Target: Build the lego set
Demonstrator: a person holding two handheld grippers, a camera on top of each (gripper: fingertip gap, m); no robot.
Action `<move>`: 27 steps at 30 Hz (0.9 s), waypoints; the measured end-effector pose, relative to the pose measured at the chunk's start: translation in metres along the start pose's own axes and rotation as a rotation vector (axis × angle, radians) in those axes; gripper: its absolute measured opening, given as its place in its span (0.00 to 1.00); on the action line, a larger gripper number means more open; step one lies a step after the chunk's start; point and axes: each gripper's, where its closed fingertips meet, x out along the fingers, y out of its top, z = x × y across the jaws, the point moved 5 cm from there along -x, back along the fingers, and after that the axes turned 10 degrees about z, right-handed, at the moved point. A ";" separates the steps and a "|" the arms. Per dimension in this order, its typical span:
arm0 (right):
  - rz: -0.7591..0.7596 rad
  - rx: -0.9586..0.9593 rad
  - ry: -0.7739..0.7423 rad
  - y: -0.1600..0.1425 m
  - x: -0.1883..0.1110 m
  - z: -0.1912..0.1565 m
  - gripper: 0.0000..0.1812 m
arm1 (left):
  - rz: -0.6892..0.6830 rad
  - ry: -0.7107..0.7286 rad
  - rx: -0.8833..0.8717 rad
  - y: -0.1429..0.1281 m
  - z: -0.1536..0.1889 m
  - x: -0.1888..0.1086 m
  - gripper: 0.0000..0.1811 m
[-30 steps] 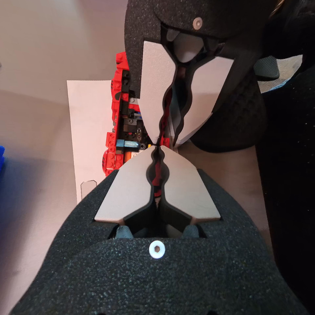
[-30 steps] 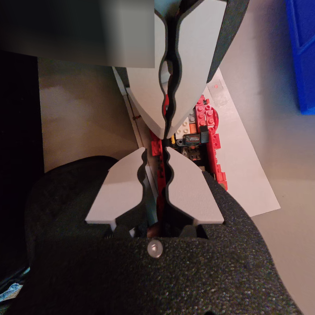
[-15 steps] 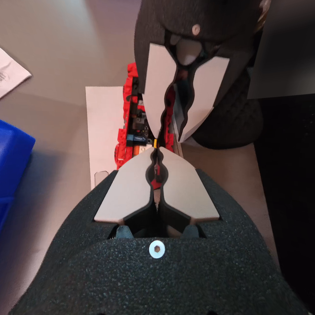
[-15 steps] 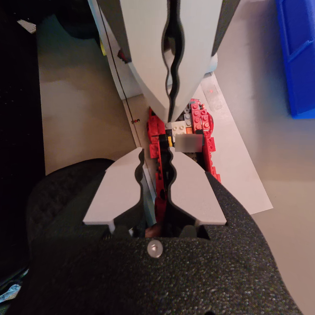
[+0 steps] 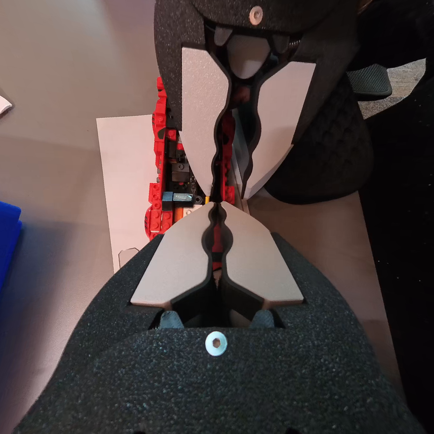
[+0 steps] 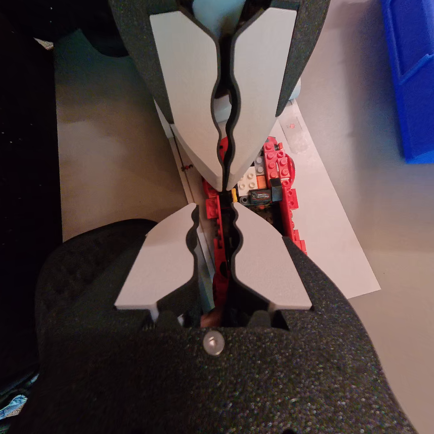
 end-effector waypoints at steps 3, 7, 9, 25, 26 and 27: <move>0.005 0.001 0.002 0.000 0.000 0.000 0.14 | -0.010 0.003 0.019 0.000 0.000 0.000 0.00; 0.008 0.003 0.002 -0.001 0.000 0.000 0.14 | -0.048 0.023 0.058 0.001 0.002 0.000 0.00; 0.005 0.002 0.001 -0.001 0.001 0.000 0.14 | -0.057 0.030 0.061 0.001 0.002 0.000 0.00; 0.011 -0.006 -0.011 0.014 -0.019 0.002 0.03 | 0.050 0.058 0.036 0.016 0.011 -0.015 0.00; 0.022 -0.005 -0.016 0.018 -0.022 0.004 0.00 | 0.087 0.110 0.020 0.018 0.009 -0.024 0.00; 0.018 -0.005 -0.013 0.021 -0.022 0.004 0.00 | 0.118 0.173 0.002 0.017 0.007 -0.034 0.00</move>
